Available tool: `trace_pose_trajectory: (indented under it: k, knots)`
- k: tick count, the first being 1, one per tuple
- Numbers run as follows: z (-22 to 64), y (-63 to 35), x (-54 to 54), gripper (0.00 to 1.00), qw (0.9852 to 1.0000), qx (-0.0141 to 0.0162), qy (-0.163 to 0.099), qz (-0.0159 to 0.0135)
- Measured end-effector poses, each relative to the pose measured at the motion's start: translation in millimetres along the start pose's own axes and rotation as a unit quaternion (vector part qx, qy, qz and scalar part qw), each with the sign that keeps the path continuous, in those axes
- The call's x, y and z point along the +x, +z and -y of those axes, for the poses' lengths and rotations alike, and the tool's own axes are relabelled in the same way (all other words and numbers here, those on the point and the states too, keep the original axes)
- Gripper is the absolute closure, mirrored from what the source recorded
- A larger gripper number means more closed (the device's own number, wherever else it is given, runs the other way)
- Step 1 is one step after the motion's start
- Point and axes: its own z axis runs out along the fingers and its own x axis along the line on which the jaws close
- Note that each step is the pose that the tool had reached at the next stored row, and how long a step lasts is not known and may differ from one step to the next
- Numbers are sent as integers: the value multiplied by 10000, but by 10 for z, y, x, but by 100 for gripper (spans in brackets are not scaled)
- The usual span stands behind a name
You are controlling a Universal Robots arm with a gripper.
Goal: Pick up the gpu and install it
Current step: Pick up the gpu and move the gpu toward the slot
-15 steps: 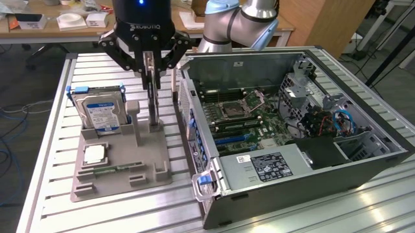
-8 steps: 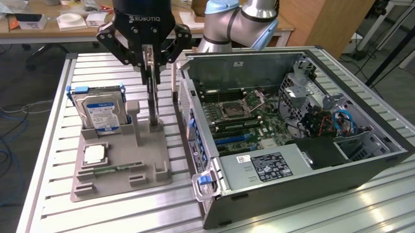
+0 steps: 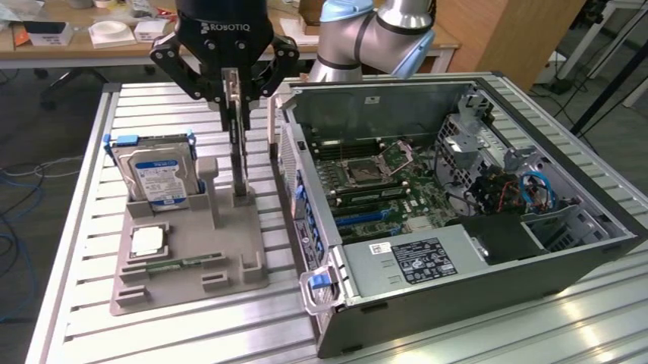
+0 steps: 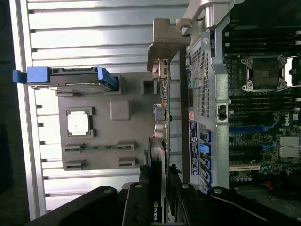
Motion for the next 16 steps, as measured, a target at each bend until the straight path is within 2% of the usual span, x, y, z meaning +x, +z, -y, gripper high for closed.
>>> trace_pose_trajectory:
  k: [16]
  knots:
    - [-3,1,-36,74,10000,-1,1,0]
